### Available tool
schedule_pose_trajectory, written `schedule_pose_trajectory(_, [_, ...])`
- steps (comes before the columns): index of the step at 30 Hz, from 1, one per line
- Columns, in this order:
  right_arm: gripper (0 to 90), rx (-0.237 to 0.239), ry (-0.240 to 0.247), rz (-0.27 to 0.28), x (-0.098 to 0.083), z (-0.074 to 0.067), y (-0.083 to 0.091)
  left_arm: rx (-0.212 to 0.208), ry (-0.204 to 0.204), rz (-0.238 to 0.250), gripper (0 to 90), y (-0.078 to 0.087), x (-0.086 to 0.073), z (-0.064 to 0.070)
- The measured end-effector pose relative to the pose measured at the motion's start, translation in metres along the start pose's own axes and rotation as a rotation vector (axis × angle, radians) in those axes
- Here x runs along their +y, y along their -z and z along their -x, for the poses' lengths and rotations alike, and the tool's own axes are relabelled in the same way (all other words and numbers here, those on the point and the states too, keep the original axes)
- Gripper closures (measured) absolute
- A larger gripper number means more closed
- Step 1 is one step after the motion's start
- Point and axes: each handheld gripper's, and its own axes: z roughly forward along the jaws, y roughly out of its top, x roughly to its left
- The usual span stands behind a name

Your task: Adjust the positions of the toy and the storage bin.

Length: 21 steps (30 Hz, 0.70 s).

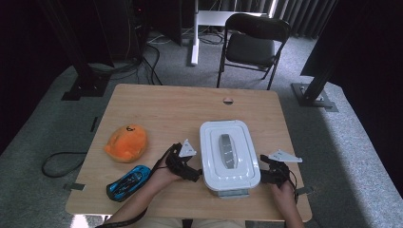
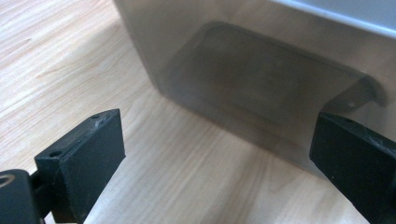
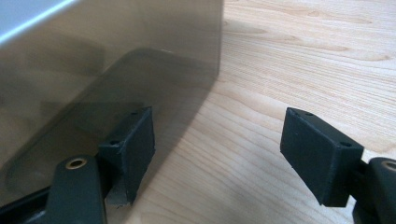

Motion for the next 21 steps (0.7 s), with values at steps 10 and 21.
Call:
schedule_pose_trajectory(10, [25.7, 0.057, 0.024, 0.001, 0.008, 0.006, -0.013, 0.015, 0.011, 0.014, 3.4, 0.008, -0.008, 0.007])
schedule_pose_trajectory(21, [25.7, 0.116, 0.056, -0.029, 0.022, 0.022, -0.027, -0.013, -0.016, 0.017, 3.1, 0.006, -0.003, 0.014])
